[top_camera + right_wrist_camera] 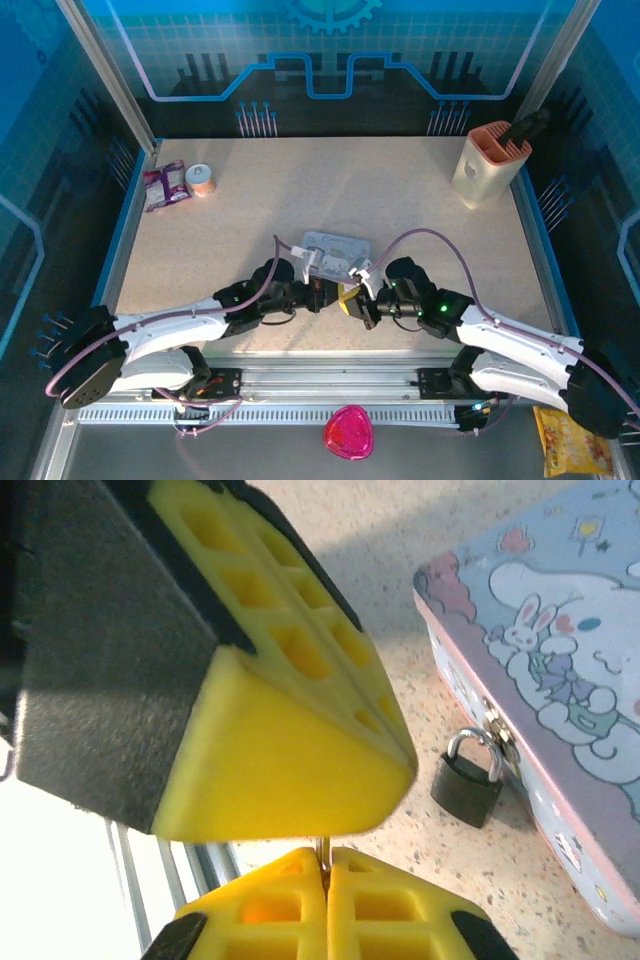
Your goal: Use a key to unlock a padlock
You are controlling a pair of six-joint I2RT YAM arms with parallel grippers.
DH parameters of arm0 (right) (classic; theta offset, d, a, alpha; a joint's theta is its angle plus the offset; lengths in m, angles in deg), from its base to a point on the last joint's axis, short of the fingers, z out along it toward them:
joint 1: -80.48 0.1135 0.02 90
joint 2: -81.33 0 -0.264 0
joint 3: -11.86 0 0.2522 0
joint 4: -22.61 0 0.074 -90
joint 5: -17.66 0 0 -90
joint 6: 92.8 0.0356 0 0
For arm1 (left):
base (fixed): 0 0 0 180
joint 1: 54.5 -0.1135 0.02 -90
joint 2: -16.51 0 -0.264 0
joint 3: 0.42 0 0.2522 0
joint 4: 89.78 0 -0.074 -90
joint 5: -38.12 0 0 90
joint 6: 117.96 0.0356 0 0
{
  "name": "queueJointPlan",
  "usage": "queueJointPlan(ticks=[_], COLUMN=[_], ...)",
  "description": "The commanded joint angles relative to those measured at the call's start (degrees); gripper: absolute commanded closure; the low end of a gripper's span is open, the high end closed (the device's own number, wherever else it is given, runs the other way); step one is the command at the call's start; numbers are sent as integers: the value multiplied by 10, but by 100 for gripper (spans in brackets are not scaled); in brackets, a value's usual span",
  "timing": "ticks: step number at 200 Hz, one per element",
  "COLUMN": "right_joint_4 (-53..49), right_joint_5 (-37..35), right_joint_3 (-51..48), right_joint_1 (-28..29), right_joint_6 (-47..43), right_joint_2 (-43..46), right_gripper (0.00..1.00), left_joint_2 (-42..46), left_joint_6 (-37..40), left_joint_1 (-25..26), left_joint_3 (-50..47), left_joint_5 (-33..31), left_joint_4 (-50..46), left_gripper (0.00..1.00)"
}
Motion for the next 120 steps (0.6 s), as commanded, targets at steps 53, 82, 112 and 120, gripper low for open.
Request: queueJointPlan(ticks=[53,82,112,120], right_joint_4=[267,332,401,412], right_joint_5=[79,70,58,56], right_joint_3=[-80,-101,-124,-126], right_joint_1=[-37,-38,-40,-41], right_joint_6=[169,201,228,234], right_joint_2=[1,-10,-23,-25], right_gripper=[100,96,93,91], left_joint_2=[24,32,32,32], left_joint_6=[-120,-172,-237,-247], left_joint_1=[0,1,6,10], left_joint_3=[-44,-47,-63,-65], left_joint_5=[-84,-107,-132,-137], left_joint_4=[96,91,102,107], left_gripper=[100,100,100,100])
